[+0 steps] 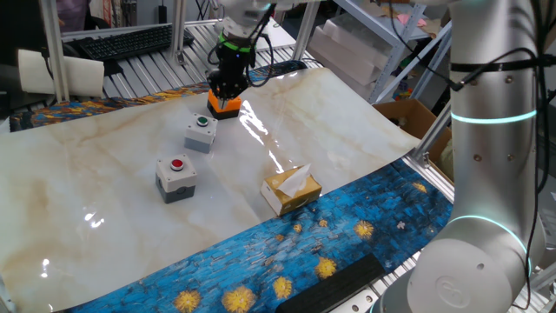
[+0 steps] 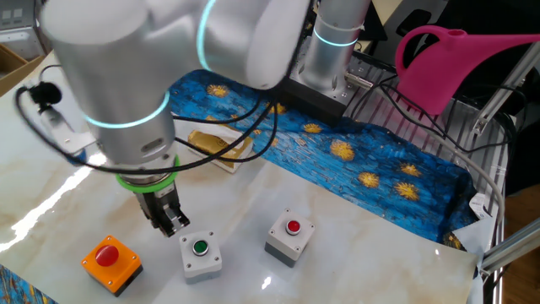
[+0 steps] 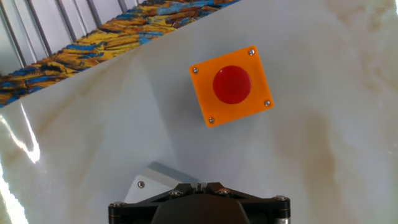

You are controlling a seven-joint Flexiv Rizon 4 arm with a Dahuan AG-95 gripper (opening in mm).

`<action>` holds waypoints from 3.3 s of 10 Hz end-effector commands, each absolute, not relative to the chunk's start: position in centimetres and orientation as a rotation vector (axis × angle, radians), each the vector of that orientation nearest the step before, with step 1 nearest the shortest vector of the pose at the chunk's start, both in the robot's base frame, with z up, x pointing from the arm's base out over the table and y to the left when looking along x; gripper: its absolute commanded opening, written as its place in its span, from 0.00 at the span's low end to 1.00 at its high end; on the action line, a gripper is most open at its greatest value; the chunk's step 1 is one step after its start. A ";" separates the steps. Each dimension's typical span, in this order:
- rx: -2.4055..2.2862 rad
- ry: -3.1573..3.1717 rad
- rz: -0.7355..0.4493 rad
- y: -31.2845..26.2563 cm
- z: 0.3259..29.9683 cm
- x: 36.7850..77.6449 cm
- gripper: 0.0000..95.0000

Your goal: Press three buttons from left to right in sequence

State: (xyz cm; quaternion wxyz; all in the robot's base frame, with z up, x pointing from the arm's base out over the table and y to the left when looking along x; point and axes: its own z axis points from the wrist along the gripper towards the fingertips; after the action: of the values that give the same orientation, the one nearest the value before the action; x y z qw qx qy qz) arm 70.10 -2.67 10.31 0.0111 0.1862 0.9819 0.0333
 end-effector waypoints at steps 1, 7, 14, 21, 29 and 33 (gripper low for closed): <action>0.621 3.062 0.109 -2.7 10.3 70.3 0.00; 0.733 2.982 0.078 -2.7 10.3 70.3 0.00; 0.834 2.960 0.109 -2.6 10.4 70.1 0.00; 0.696 2.994 0.081 -3.7 12.0 70.0 0.00; 0.549 3.020 0.054 -7.3 12.0 75.3 0.00; 0.458 3.033 0.054 -9.5 11.2 77.3 0.00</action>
State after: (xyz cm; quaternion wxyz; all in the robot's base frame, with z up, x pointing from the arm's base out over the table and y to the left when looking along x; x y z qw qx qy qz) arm 77.35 -9.43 11.20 0.0369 0.1516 0.9876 0.0173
